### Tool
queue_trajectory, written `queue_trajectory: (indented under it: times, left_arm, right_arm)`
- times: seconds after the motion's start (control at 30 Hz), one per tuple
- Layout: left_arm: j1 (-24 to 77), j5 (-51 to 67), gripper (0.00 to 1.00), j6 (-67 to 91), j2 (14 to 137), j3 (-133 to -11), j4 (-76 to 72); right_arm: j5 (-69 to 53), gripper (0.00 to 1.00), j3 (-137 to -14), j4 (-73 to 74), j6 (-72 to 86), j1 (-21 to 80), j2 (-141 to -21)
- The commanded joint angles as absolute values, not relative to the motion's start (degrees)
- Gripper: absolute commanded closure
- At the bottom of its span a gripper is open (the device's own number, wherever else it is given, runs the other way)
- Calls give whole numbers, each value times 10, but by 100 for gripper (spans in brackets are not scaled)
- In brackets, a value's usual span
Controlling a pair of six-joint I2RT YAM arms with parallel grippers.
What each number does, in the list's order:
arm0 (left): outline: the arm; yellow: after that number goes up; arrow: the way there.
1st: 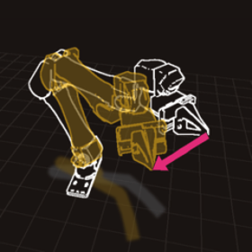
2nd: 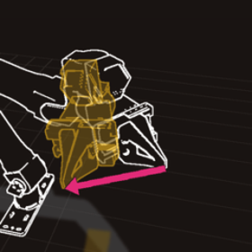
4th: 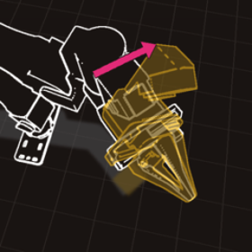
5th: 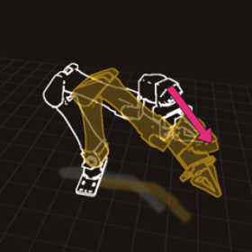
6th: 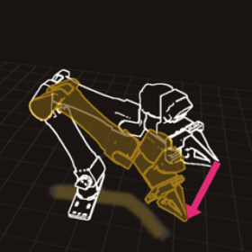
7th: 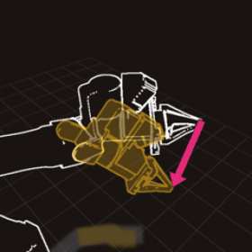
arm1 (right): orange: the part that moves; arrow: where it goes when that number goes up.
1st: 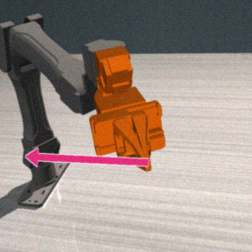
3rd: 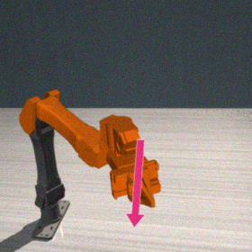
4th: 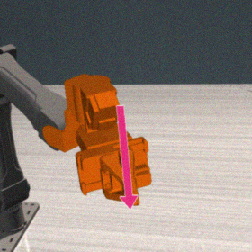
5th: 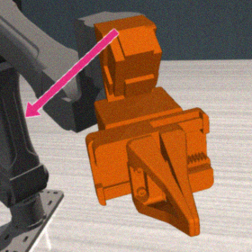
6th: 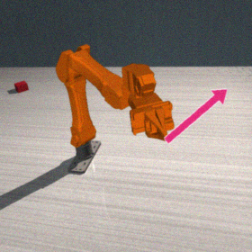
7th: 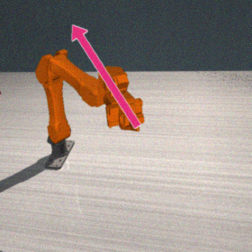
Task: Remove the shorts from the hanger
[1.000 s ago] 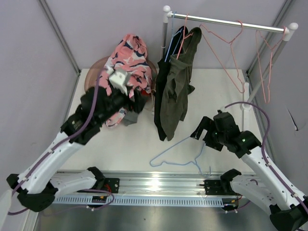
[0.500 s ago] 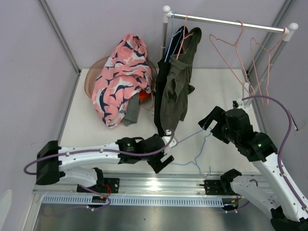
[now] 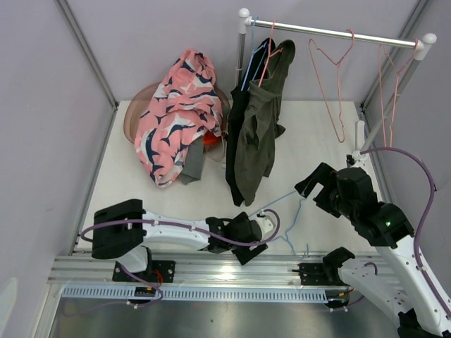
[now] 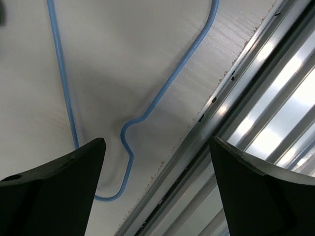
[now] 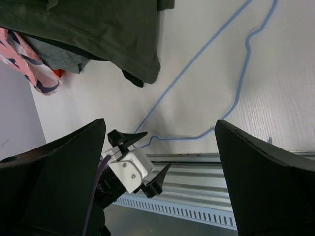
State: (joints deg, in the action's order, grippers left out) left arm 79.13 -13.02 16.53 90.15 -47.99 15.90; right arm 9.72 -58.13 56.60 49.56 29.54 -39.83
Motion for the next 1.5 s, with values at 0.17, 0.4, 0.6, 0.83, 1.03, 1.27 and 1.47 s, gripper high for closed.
queue_trajectory:
  times: [0.17, 0.4, 0.6, 0.83, 1.03, 1.27, 1.47]
  left_arm:
    - [796, -159, 7, 152, 966, -525, 109]
    - [795, -106, 30, 164, 995, -536, 105]
    - [795, -82, 53, 176, 967, -505, 102]
    - [802, -63, 87, 187, 953, -468, 91]
    - [812, -52, 100, 193, 948, -460, 85]
    - [818, -40, 100, 183, 848, -535, 161]
    - [817, -25, 100, 162, 751, -665, 230]
  right_arm:
    - [103, 0, -573, 576, 504, 298, -385]
    - [104, 0, -565, 575, 506, 299, -385]
    - [105, 1, -565, 576, 507, 298, -385]
    - [111, 1, -563, 585, 512, 298, -373]
    - [116, 0, -565, 600, 519, 298, -359]
    - [136, 1, -589, 625, 522, 298, -347]
    - [170, 0, -624, 645, 520, 297, -348]
